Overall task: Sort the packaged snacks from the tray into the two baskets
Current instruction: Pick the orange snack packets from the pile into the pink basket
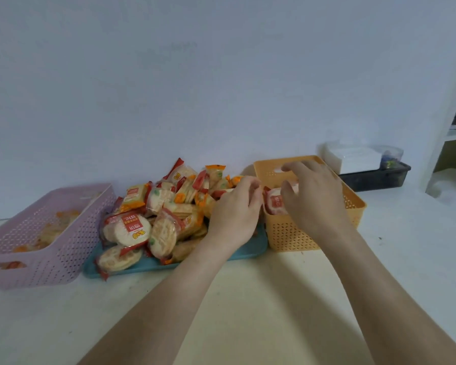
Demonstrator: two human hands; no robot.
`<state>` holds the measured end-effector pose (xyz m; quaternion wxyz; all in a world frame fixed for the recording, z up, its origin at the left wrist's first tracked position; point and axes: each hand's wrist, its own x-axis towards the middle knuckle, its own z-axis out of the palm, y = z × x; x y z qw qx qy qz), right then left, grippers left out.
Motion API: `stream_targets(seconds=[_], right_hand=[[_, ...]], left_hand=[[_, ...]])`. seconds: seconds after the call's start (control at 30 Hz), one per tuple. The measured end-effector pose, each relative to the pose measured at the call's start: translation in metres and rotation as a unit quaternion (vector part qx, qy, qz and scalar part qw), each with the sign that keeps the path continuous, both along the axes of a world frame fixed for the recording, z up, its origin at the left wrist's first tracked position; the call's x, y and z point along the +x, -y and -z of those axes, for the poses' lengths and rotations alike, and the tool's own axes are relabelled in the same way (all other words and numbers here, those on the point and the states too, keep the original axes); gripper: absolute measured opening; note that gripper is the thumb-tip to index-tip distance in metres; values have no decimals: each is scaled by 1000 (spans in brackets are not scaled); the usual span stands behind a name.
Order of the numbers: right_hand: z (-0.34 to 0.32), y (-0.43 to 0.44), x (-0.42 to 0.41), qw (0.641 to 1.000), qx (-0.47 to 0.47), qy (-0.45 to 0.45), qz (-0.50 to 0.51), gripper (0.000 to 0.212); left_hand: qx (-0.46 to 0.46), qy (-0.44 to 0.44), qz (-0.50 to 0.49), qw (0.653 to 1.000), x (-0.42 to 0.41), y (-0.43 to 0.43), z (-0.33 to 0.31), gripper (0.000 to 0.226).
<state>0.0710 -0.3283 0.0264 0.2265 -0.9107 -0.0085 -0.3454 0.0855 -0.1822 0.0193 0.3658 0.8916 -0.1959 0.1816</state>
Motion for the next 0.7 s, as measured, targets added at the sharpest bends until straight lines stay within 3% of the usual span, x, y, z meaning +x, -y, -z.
stream_targets(seconds=[0.13, 0.27, 0.33, 0.43, 0.57, 0.7], right_hand=[[-9, -38, -1, 989, -7, 15, -149, 30], [-4, -73, 9, 963, -36, -85, -253, 33], [5, -97, 15, 946, -75, -168, -267, 52], [21, -126, 18, 922, -119, -244, -277, 74], [33, -143, 28, 904, -175, -294, -257, 92], [33, -137, 31, 910, -151, -322, -211, 74]], left_hand=[[118, 67, -80, 988, -1, -56, -8, 23], [207, 0, -187, 960, -3, -117, 0, 48], [243, -70, -211, 944, -6, -147, 13, 70], [180, -121, -177, 960, -10, -168, 37, 82], [59, -45, -219, 973, -9, -173, 53, 69], [36, 3, -237, 971, -6, -180, 55, 44]])
